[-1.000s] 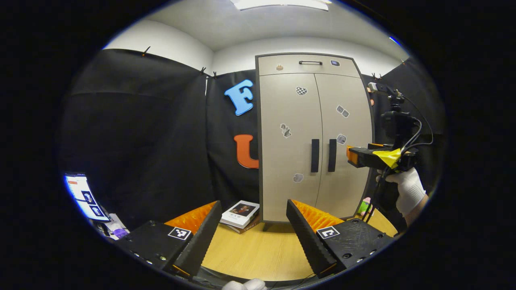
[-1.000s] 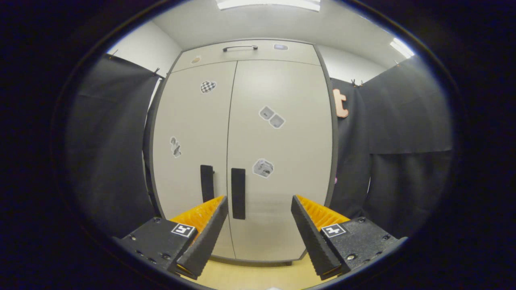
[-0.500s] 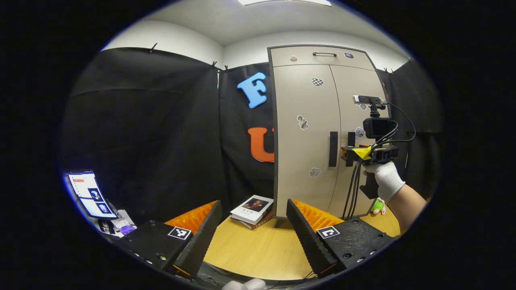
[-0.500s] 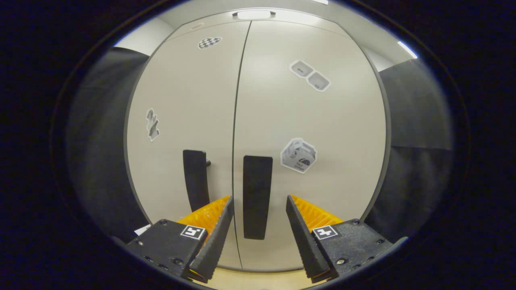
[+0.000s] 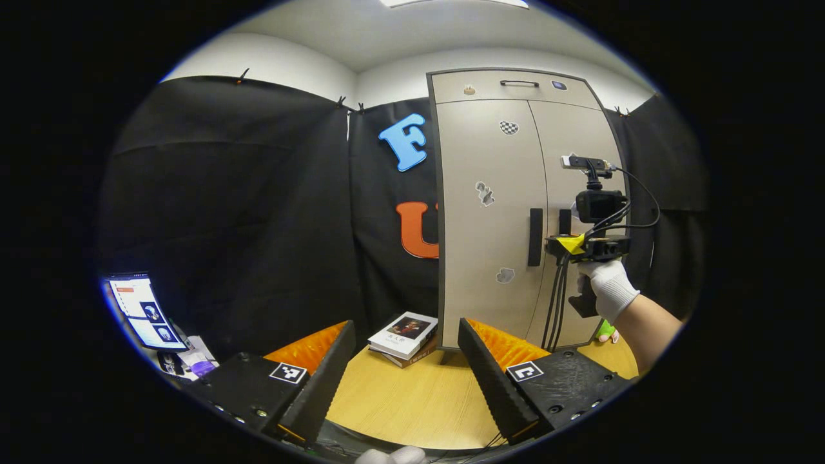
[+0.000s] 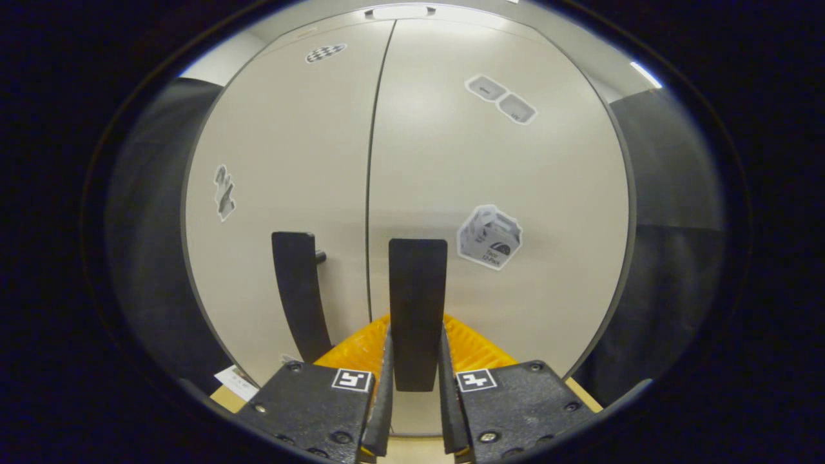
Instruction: Open the right door of the double-door shoe cabinet with the right hand, and open the left door with the left hand.
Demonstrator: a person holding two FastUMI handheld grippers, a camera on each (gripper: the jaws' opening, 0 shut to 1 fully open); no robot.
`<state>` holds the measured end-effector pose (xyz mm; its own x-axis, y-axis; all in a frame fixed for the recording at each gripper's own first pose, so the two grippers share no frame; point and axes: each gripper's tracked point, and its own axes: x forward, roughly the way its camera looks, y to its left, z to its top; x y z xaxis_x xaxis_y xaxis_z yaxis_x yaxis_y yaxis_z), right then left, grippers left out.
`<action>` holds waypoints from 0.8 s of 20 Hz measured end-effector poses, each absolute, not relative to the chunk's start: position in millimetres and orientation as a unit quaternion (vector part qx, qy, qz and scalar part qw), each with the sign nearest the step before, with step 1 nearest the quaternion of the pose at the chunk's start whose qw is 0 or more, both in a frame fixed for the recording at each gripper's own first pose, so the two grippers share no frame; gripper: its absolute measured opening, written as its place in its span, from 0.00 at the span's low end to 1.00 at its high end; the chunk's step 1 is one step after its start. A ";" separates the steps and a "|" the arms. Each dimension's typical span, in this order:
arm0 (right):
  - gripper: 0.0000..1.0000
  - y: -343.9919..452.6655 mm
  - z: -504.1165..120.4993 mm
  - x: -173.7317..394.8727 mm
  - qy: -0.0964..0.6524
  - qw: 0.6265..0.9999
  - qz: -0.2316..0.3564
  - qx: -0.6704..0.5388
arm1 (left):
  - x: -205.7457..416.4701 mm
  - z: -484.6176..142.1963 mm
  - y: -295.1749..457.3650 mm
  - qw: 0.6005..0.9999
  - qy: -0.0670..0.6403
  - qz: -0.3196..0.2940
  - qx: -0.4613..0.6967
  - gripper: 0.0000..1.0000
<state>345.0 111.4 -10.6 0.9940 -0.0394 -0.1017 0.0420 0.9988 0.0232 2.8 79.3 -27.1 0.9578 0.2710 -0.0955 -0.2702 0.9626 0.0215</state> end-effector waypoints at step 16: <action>0.20 78.6 -16.7 243.5 0.055 0.998 0.014 0.015 | -27.3 -27.9 66.1 0.996 0.031 0.080 -0.004 0.96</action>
<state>243.5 78.6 -16.7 0.9936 0.0300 -0.1086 -0.0267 0.9991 0.0318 -27.3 66.1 -27.9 0.9854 0.1583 -0.0631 -0.1588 0.9873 -0.0035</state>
